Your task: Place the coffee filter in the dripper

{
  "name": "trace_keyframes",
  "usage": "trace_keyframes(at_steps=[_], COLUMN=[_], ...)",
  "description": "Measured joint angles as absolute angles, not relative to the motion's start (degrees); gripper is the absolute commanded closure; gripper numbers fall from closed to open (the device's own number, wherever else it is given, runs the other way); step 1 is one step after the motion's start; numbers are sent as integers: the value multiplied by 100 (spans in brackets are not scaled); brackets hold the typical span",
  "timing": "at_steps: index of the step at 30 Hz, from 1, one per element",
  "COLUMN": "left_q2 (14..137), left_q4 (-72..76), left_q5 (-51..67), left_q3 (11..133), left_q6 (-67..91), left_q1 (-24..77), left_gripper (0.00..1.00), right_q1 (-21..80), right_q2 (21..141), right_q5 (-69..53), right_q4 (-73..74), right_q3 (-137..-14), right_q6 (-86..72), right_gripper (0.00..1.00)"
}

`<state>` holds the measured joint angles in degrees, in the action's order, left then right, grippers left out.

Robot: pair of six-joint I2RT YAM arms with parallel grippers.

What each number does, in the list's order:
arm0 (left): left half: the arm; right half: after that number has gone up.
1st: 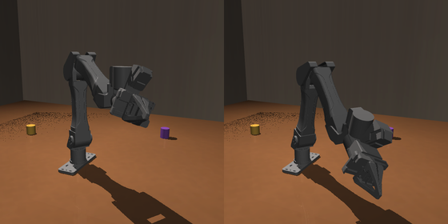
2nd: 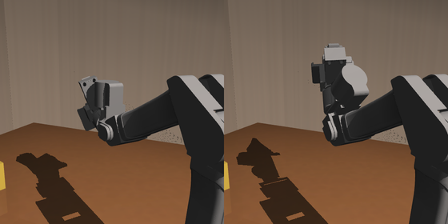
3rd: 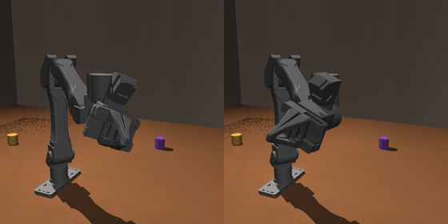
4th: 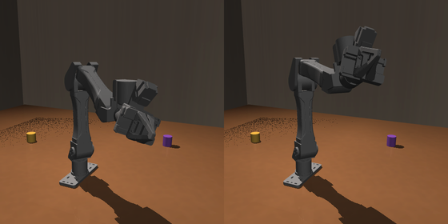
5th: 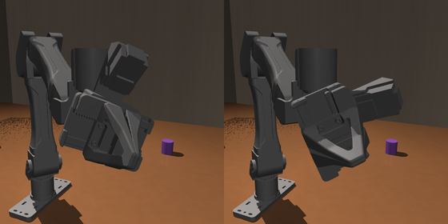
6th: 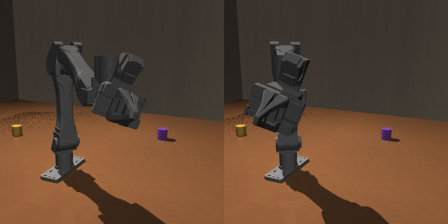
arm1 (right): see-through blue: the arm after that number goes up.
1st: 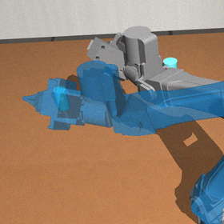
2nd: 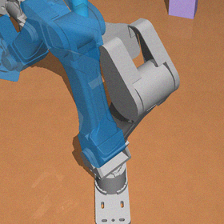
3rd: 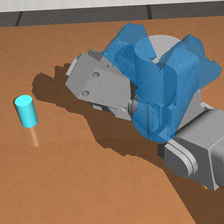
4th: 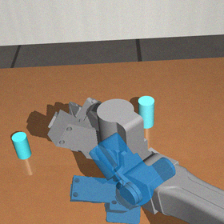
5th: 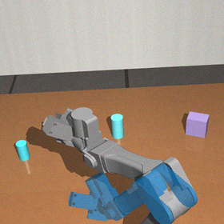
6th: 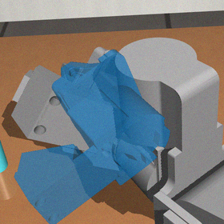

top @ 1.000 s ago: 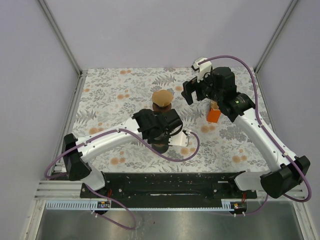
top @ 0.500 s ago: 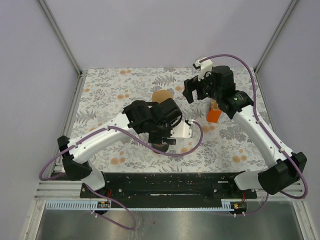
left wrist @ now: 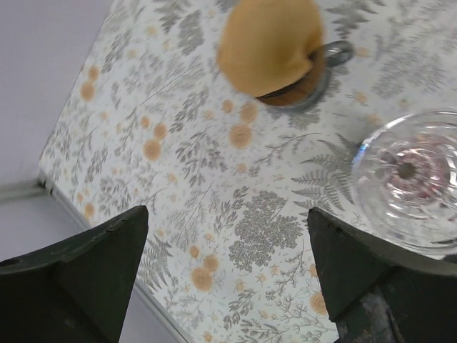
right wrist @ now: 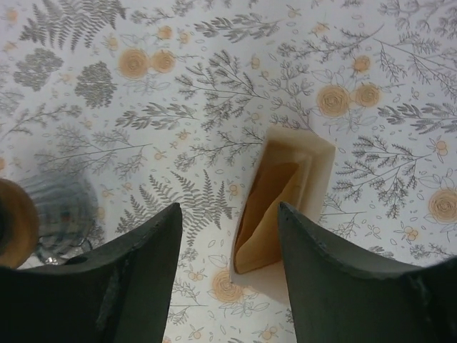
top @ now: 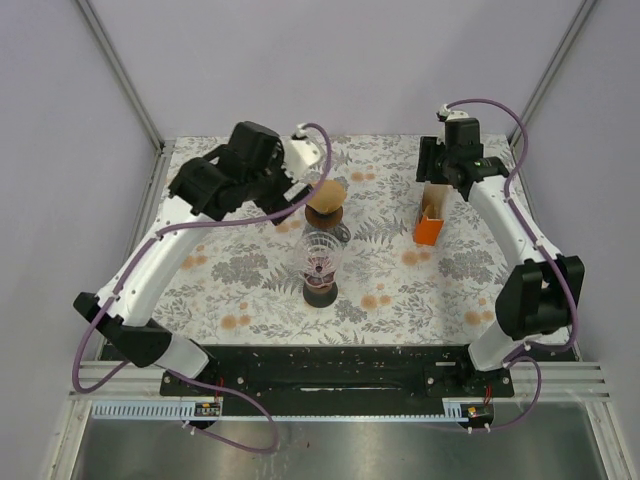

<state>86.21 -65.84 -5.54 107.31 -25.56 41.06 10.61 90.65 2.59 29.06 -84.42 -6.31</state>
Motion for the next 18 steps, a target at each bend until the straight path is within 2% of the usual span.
trace_keyframes(at_steps=[2,10,18], left_q2=[8423,8114,8141], left_q4=[-6265,-5894,-5852], left_q5=[-523,-305,-272], left_q3=[10495,9734,9690], left_q6=[-2340,-1955,-1859], left_q1=[3564,3002,2790], left_gripper=[3,3,3], right_q1=[1011,963,932], right_q2=[9351,9780,10501], right_q5=[360,770,906], right_q4=[3052,3542,3918], right_q3=[-8589,-8696,-9054], right_q6=[-674,-760,-733], right_gripper=[52,51,52])
